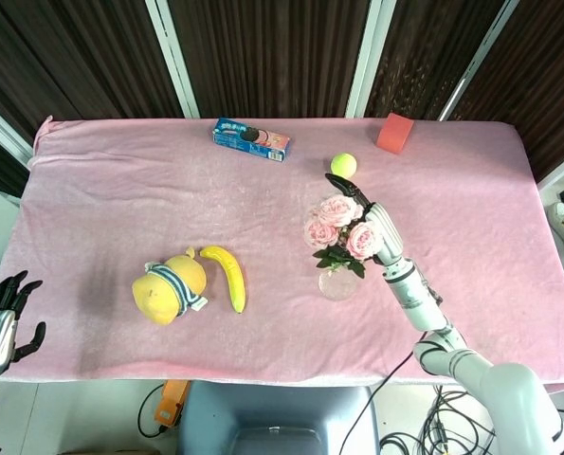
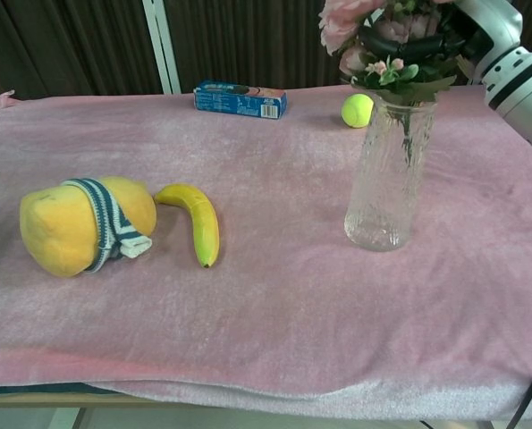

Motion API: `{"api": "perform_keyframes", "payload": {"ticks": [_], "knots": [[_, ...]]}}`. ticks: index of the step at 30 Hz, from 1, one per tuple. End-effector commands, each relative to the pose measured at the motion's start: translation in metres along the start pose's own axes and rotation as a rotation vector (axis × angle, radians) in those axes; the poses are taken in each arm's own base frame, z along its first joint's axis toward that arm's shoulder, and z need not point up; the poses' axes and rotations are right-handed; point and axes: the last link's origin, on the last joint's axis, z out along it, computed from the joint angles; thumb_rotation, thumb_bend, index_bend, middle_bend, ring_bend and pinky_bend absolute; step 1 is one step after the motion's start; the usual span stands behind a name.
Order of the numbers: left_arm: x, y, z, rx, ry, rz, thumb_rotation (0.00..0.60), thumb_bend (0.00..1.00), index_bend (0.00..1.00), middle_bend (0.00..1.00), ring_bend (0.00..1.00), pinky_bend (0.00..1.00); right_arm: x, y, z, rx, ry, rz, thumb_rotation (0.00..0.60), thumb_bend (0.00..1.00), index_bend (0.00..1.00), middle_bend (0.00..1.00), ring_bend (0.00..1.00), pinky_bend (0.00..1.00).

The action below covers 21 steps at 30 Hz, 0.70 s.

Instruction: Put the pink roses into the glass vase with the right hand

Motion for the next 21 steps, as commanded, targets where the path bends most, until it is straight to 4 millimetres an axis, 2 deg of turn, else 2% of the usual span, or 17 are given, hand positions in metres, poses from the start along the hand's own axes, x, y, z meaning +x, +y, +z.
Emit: {"api": "perform_keyframes", "payload": {"ticks": [1, 5, 12, 21], "knots": [[0.0, 0.0, 0.0, 0.001, 0.0, -0.001, 0.6, 0.44, 0.17, 0.03, 0.0, 0.27, 0.0, 0.002, -0.005, -0.014, -0.014, 0.01, 0.6, 0.46, 0.06, 0.09, 0.04, 0.39], [0.0, 0.0, 0.0, 0.0, -0.001, -0.001, 0.6, 0.44, 0.17, 0.03, 0.0, 0.27, -0.001, 0.005, -0.013, -0.026, -0.033, 0.016, 0.6, 0.42, 0.02, 0.06, 0.0, 0.32], [0.001, -0.001, 0.0, 0.002, 0.002, -0.004, 0.6, 0.44, 0.17, 0.03, 0.0, 0.27, 0.001, 0.005, -0.034, -0.035, -0.063, 0.012, 0.6, 0.37, 0.0, 0.03, 0.0, 0.22], [0.0, 0.001, 0.0, -0.005, -0.004, -0.001, 0.6, 0.44, 0.17, 0.03, 0.0, 0.27, 0.021, 0.006, -0.066, -0.051, -0.075, -0.081, 0.6, 0.28, 0.0, 0.0, 0.0, 0.09]]}}
